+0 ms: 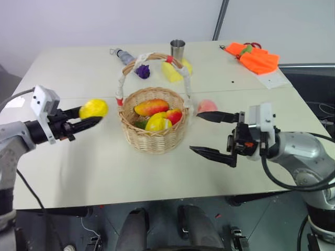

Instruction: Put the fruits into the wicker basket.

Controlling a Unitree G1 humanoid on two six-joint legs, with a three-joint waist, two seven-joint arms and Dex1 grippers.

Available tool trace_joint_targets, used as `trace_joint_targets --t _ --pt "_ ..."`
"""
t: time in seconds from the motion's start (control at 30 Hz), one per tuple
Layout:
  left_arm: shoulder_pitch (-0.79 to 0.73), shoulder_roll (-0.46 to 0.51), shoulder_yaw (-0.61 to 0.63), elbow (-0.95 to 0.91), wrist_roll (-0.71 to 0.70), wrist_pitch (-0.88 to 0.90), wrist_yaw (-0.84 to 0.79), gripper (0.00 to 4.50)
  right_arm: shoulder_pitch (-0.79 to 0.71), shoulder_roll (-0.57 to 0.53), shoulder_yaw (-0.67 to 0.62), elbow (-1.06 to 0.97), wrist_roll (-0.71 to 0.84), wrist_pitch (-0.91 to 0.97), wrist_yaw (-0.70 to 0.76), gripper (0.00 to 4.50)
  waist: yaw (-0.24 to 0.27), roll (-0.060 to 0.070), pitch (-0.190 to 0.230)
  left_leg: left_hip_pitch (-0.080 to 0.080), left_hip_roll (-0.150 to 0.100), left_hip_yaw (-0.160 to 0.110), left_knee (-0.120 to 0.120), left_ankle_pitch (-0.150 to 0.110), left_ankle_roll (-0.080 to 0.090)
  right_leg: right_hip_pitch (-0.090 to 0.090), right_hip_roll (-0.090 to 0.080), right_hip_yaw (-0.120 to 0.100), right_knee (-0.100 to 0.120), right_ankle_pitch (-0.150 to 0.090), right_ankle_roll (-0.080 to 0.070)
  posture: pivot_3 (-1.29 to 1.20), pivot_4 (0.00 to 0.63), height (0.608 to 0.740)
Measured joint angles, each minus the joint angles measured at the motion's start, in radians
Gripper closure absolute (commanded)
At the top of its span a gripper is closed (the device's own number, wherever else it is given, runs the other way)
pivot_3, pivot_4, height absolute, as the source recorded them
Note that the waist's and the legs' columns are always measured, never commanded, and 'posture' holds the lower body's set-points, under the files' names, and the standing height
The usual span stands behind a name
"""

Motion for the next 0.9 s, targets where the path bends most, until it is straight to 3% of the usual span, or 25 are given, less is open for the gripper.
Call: trace_joint_targets --t 0.1,0.3,0.37,0.47,0.5,0.9 --pt "-0.074 -0.062 -0.078 -0.125 -0.037 0.071 0.123 2.31 -0.031 0.001 0.003 0.046 -0.012 -0.002 0.010 0.00 0.005 0.000 0.000 0.000 -0.002 -0.001 0.003 0.000 0.000 0.002 0.001 0.000 0.001 -0.001 0.002 0.00 0.150 0.740" --pt "-0.240 -0.192 -0.328 -0.095 0.099 0.064 0.284 2.31 -0.060 0.031 0.035 0.082 -0.045 -0.001 -0.014 0.00 -0.003 0.000 0.000 0.000 -0.002 -0.001 0.004 0.000 0.000 0.001 0.003 0.001 0.001 0.002 0.005 0.00 0.150 0.740" --pt "-0.245 -0.217 -0.362 -0.058 0.125 0.060 0.299 1.48 -0.060 0.034 0.038 0.083 -0.055 0.002 -0.032 0.00 -0.006 0.000 0.000 0.000 -0.001 -0.001 0.002 0.000 0.001 0.000 0.003 0.001 0.001 0.002 0.006 0.00 0.150 0.740" --pt "-0.243 -0.240 -0.357 -0.031 0.126 0.045 0.297 0.13 -0.081 0.057 0.052 0.129 -0.114 0.000 -0.093 0.00 -0.005 0.000 0.000 0.000 -0.001 -0.002 0.000 0.000 0.001 -0.001 0.004 0.001 0.001 0.002 0.006 0.00 0.150 0.740" --pt "-0.242 -0.243 -0.356 -0.031 0.122 0.037 0.288 0.03 -0.094 0.076 0.059 0.165 -0.148 -0.001 -0.126 0.00 -0.005 0.000 0.000 0.000 -0.001 -0.002 0.000 0.000 0.001 -0.001 0.003 0.001 0.001 0.002 0.006 0.00 0.150 0.740" --pt "0.018 -0.138 -0.180 -0.153 -0.071 0.017 0.095 0.03 -0.290 0.273 0.128 0.661 -0.453 -0.096 -0.381 0.00 -0.001 0.000 0.000 0.000 -0.002 -0.001 0.000 0.000 0.001 -0.001 0.002 0.001 0.001 0.000 0.002 0.00 0.150 0.740"
